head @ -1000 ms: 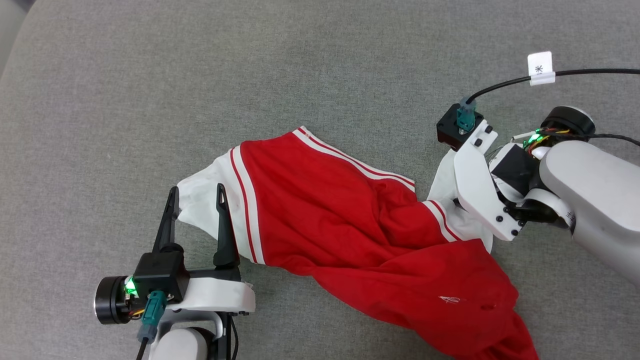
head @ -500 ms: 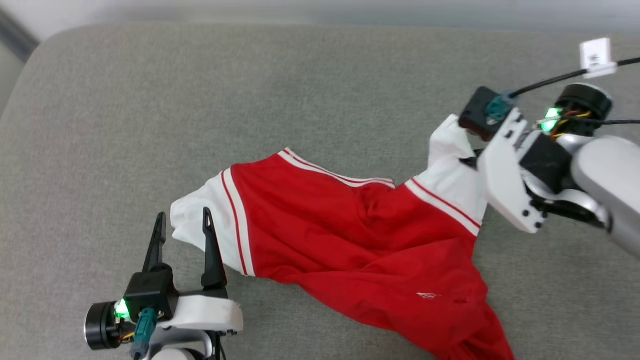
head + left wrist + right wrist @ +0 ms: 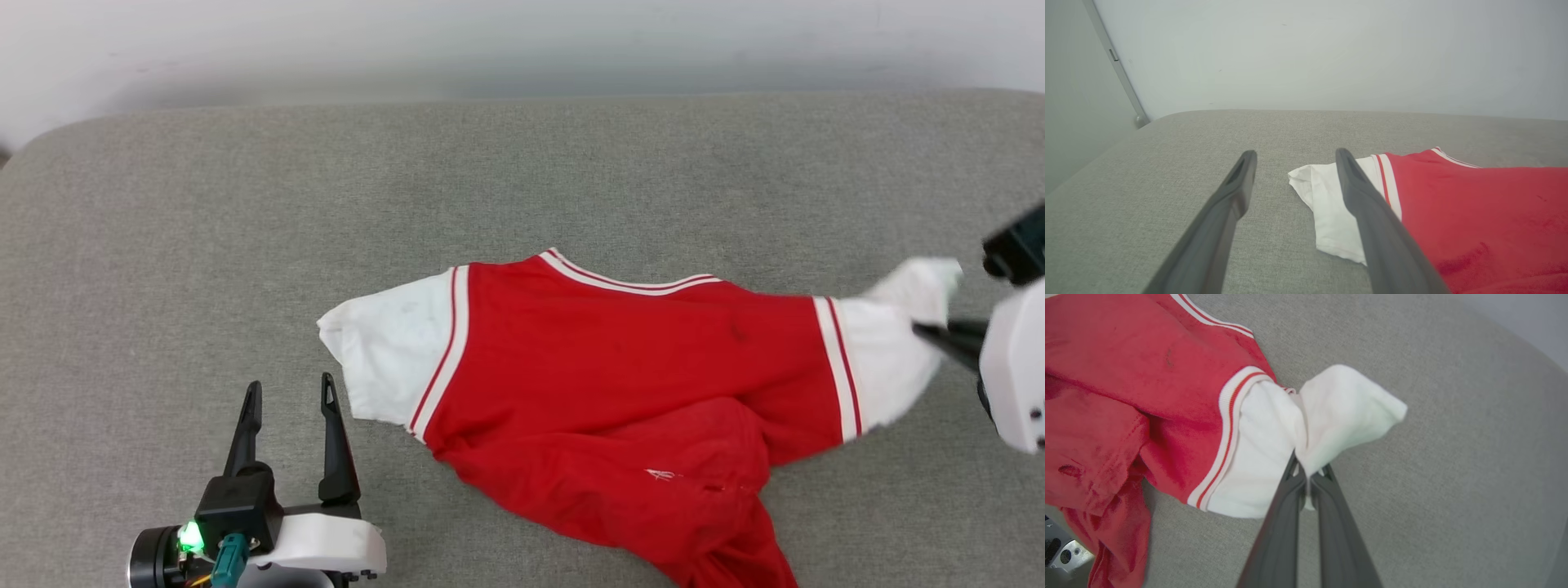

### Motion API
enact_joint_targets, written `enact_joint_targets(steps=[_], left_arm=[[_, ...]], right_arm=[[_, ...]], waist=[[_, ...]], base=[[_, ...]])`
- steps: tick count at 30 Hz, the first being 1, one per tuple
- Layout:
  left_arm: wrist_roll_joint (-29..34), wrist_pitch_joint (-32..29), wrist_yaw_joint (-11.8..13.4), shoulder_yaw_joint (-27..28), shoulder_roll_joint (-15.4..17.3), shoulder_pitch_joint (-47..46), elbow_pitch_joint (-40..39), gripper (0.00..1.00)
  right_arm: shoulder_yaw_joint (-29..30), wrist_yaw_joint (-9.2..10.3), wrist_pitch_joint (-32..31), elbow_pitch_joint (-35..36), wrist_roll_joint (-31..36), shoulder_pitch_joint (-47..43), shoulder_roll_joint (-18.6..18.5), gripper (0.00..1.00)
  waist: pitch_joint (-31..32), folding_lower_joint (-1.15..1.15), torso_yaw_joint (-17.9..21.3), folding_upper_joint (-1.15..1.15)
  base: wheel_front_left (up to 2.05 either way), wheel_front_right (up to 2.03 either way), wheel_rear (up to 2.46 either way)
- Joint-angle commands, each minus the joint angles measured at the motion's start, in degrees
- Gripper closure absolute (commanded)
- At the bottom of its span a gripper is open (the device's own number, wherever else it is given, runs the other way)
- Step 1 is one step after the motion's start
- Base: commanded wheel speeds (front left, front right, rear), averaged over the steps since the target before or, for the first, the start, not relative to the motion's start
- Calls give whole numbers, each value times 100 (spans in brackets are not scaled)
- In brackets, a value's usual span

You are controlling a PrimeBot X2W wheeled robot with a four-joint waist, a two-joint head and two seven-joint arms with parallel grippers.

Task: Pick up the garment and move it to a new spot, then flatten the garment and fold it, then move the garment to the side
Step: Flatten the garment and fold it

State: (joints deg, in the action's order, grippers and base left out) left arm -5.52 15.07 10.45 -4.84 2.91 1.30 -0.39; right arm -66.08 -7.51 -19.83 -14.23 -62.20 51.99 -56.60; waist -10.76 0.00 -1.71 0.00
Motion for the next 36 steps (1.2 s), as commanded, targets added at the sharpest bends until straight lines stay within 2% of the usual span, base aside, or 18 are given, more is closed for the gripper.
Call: enact_joint_targets(steps=[1,4,9,10,11,12,13,19,25,29,30,36], left_arm=[[35,15,-27,26,-5,60,-16,0],[62,15,-49,33,-5,24,-6,0],[106,15,-109,34,-5,-43,53,0],[118,15,-123,39,-5,-44,68,0],[128,15,-133,47,-5,-50,86,0],[135,15,-134,58,-5,-50,102,0],[136,15,-148,69,-5,-41,126,0],[160,15,-272,164,107,-81,234,0],[145,15,-412,329,369,-346,356,0],[156,-48,-557,379,631,-625,512,0],[156,-48,-557,379,631,-625,512,0],[-61,-600,-947,421,1006,-1245,525,0]], right_arm=[[71,4,125,-190,-124,-355,-6,100],[143,4,274,-626,-286,-903,140,100],[211,4,367,-1407,-546,-1616,604,100],[220,6,414,-1550,-549,-1718,702,89],[244,7,470,-1663,-569,-1820,802,62],[287,7,556,-1716,-613,-1876,895,16],[362,6,681,-1731,-643,-1902,974,0],[779,5,1682,-1660,-42,-1690,892,0],[1630,4,2733,-1675,781,-1667,964,0],[2452,4,3252,-1649,1542,-1822,1239,0],[2452,4,3252,-1649,1542,-1822,1239,0],[4251,4,3492,-1132,2984,-2343,1973,0]], waist=[[-14,0,26,0],[-47,0,44,0],[-76,0,50,0],[-72,0,53,0],[-58,0,56,0],[-38,0,61,0],[-9,0,68,0],[194,0,178,0],[335,0,277,0],[356,0,329,0],[356,0,329,0],[307,0,381,0]], base=[[0,0,0],[0,0,0],[0,0,0],[0,0,0],[0,0,0],[0,0,0],[0,0,0],[0,0,0],[0,0,0],[0,0,0],[0,0,0],[0,0,0]])
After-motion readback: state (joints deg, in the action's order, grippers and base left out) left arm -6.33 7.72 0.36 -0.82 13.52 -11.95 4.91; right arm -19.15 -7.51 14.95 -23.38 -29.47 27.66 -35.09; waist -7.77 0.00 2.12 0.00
